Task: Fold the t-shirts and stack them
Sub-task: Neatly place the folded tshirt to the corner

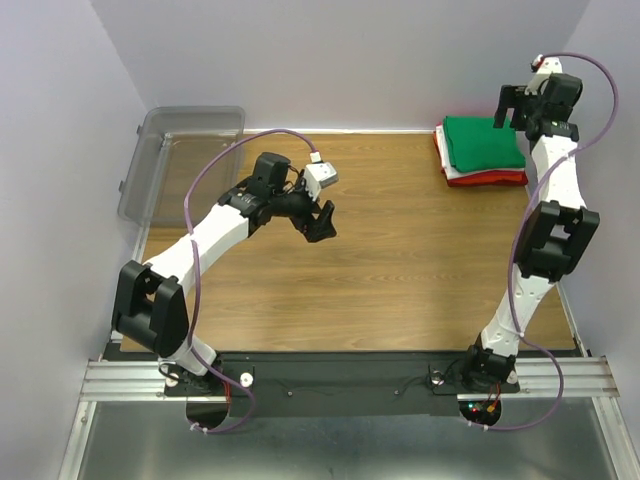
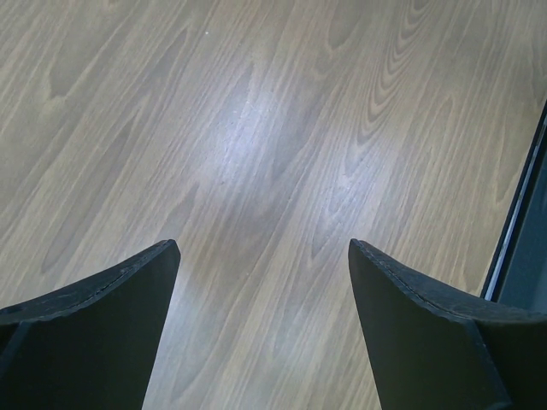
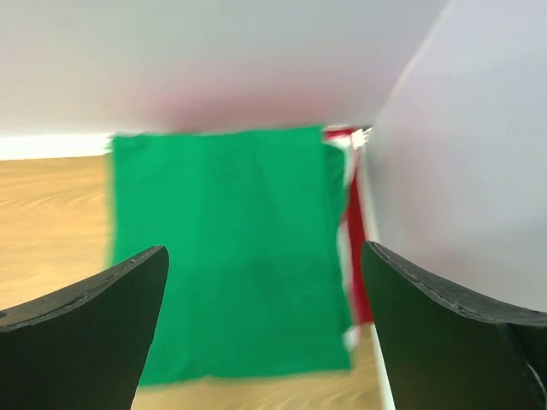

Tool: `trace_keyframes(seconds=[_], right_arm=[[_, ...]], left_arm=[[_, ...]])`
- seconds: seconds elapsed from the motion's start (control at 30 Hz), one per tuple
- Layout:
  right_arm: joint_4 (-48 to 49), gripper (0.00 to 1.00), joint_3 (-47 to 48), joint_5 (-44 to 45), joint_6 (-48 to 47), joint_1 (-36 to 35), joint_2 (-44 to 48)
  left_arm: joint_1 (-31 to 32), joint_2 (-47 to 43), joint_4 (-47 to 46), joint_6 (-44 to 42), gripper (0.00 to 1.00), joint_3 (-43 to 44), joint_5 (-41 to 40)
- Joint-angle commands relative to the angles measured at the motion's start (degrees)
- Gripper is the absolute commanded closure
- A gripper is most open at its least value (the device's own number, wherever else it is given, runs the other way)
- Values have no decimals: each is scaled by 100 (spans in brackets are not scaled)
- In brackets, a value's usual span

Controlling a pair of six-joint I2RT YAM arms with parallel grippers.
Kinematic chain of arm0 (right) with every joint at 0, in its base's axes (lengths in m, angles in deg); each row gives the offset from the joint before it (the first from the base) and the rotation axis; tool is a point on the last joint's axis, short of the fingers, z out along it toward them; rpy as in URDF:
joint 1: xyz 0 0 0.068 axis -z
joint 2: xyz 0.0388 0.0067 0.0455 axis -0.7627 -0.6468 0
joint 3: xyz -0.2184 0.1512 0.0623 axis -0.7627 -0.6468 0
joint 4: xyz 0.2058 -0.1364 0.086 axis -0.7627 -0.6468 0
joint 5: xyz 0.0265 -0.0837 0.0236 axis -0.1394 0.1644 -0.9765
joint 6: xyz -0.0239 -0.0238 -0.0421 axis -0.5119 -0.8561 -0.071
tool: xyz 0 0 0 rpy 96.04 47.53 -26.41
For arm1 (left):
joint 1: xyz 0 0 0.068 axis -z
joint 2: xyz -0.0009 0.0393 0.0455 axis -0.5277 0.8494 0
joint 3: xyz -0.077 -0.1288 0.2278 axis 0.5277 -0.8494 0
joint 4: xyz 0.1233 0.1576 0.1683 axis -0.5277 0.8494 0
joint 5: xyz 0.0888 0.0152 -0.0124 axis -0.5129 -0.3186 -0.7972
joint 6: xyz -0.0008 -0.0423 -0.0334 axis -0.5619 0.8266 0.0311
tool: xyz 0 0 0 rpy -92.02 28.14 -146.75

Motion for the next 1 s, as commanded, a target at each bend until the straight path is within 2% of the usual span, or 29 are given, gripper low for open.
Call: trace_keyframes(seconds=[0.0, 0.13, 0.27, 0.37, 0.4, 0.53, 0.67, 0.87, 0.97], right_arm=[[213, 0, -517, -669, 716, 14, 921], [12, 0, -1080, -1126, 910, 14, 1731], [-577, 0, -1528, -1670, 1006, -21, 2373], [-903, 0, -2631, -1934, 1182, -91, 3022], [-938, 0, -2636, -1987, 1182, -126, 3190], [-1079, 0, -4414, -2120, 1078, -494, 4060], [-1272, 0, -5550, -2163, 796, -741, 4746], [-1448, 0, -6380, -2190, 506, -786, 5458], [-1509, 0, -6328, -2190, 479, -786, 5617]], left_arm=[[-71, -374, -215, 127, 8, -83, 227], [-212, -524, -268, 295, 8, -74, 298], [-405, -603, -14, 286, 8, 189, -8], [-703, -673, 170, 313, 8, 321, -167], [-800, -700, 223, 278, 8, 295, -150], [-1169, -1042, 312, 198, 8, -82, -369], [-1179, -1270, 338, 84, 8, -688, -852], [-1188, -1877, 93, 75, 8, -1602, -1362], [-1188, -2193, 153, 128, 8, -1595, -1660]])
